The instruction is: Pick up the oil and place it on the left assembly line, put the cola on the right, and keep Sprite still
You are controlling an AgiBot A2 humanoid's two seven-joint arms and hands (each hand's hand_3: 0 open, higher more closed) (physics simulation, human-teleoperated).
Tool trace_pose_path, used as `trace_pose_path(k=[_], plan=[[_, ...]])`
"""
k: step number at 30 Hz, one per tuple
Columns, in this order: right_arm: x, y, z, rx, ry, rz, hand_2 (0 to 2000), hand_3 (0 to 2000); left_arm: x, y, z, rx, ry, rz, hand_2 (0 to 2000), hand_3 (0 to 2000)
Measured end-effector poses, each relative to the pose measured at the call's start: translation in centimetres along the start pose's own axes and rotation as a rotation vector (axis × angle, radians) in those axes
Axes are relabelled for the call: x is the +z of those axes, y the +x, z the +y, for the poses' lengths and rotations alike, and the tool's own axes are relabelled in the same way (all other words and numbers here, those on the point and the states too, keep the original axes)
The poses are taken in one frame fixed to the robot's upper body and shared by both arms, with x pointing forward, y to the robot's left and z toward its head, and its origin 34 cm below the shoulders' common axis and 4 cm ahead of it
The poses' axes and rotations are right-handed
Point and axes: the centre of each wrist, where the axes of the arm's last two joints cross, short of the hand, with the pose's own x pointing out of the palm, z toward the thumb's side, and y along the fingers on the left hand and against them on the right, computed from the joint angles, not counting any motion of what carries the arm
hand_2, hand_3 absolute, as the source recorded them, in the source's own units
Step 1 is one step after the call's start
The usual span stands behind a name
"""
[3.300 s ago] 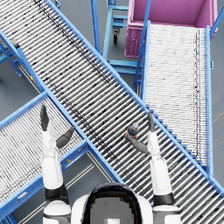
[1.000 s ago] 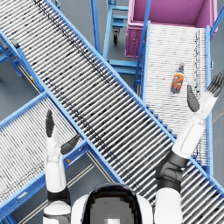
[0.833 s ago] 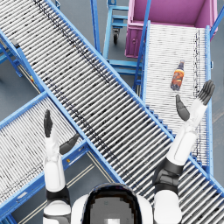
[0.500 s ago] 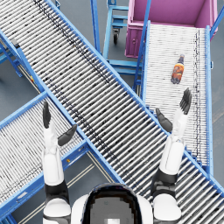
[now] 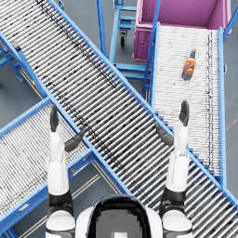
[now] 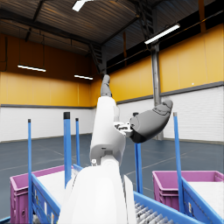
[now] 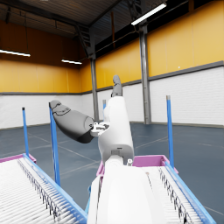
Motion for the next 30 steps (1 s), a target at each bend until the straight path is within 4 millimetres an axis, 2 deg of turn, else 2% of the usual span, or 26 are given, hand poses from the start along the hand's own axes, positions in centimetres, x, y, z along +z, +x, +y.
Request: trace_pose_path(k=[12, 20, 30], plan=[[-1.5, 1.2, 2.2, 0.206, 0.157, -0.108, 0, 0, -2.7, 1.5, -2.2, -0.076, -0.213, -0.157, 0, 0], [-2.7, 2.0, 4.5, 0.356, 0.306, -0.201, 0, 0, -4.7, 2.4, -4.4, -0.119, -0.403, -0.271, 0, 0], [-2.9, 2.2, 4.9, 0.382, 0.336, -0.220, 0, 0, -5.1, 2.6, -4.9, -0.124, -0.439, -0.291, 0, 0]])
